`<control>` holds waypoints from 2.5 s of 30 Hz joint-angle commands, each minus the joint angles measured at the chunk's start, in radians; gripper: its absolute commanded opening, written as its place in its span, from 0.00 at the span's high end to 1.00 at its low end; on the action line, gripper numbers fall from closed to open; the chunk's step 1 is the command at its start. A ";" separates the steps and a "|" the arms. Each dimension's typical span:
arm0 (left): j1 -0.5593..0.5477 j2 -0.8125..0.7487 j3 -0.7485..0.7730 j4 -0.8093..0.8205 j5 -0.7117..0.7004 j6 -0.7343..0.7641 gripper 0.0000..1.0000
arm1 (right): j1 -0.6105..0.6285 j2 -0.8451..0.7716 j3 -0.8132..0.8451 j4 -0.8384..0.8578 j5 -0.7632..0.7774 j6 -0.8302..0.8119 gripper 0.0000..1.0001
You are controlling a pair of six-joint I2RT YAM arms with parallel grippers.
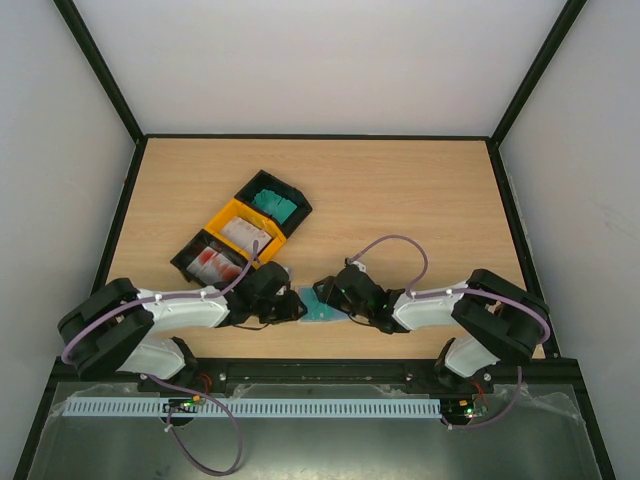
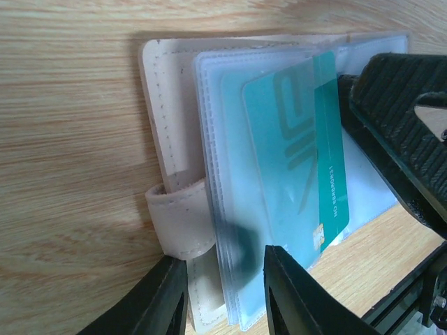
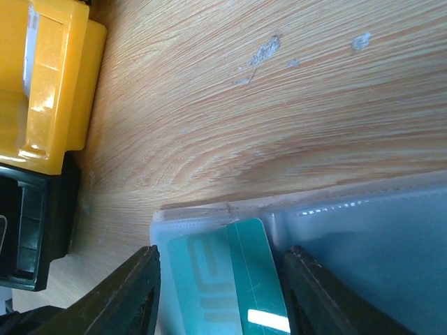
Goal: Put the credit cards into the card holder
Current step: Insert the credit card into the card holder, then close the card holder at the center of the board.
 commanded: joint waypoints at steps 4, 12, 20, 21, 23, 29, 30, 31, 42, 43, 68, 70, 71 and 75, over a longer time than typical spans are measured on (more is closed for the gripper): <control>-0.004 0.034 -0.014 0.084 0.042 -0.017 0.67 | 0.028 -0.001 -0.009 0.035 -0.134 0.055 0.50; -0.003 0.021 -0.015 0.044 0.004 -0.020 0.67 | 0.028 -0.142 0.017 -0.289 0.079 -0.034 0.49; 0.000 -0.013 0.004 -0.022 -0.041 -0.002 0.61 | 0.028 -0.201 0.035 -0.389 0.105 -0.106 0.49; 0.000 -0.028 0.018 -0.055 -0.067 0.007 0.58 | 0.028 -0.221 0.043 -0.413 0.128 -0.119 0.48; 0.001 -0.064 0.042 -0.126 -0.119 0.028 0.54 | 0.028 -0.248 0.056 -0.455 0.171 -0.146 0.47; 0.012 -0.102 0.071 -0.222 -0.184 0.060 0.53 | 0.028 -0.260 0.102 -0.585 0.275 -0.225 0.45; 0.016 -0.090 0.070 -0.218 -0.177 0.057 0.55 | 0.028 -0.261 0.107 -0.609 0.296 -0.229 0.44; 0.019 -0.075 0.069 -0.210 -0.169 0.054 0.57 | 0.028 -0.264 0.107 -0.619 0.306 -0.231 0.43; 0.026 0.030 0.052 -0.084 -0.104 -0.022 0.72 | 0.012 -0.288 0.034 -0.627 0.317 -0.193 0.49; 0.027 0.032 0.049 -0.077 -0.103 -0.028 0.71 | 0.008 -0.288 0.026 -0.619 0.313 -0.193 0.49; 0.050 -0.015 0.068 -0.100 -0.140 -0.014 0.97 | -0.049 -0.312 -0.084 -0.492 0.120 -0.145 0.46; 0.065 -0.044 0.084 -0.151 -0.151 0.014 0.97 | -0.049 -0.328 -0.073 -0.501 0.142 -0.153 0.46; 0.080 -0.061 0.091 -0.178 -0.152 0.028 0.97 | -0.049 -0.335 -0.068 -0.504 0.155 -0.158 0.46; 0.130 -0.125 0.112 -0.238 -0.102 0.090 0.97 | -0.049 -0.326 -0.042 -0.515 0.172 -0.169 0.46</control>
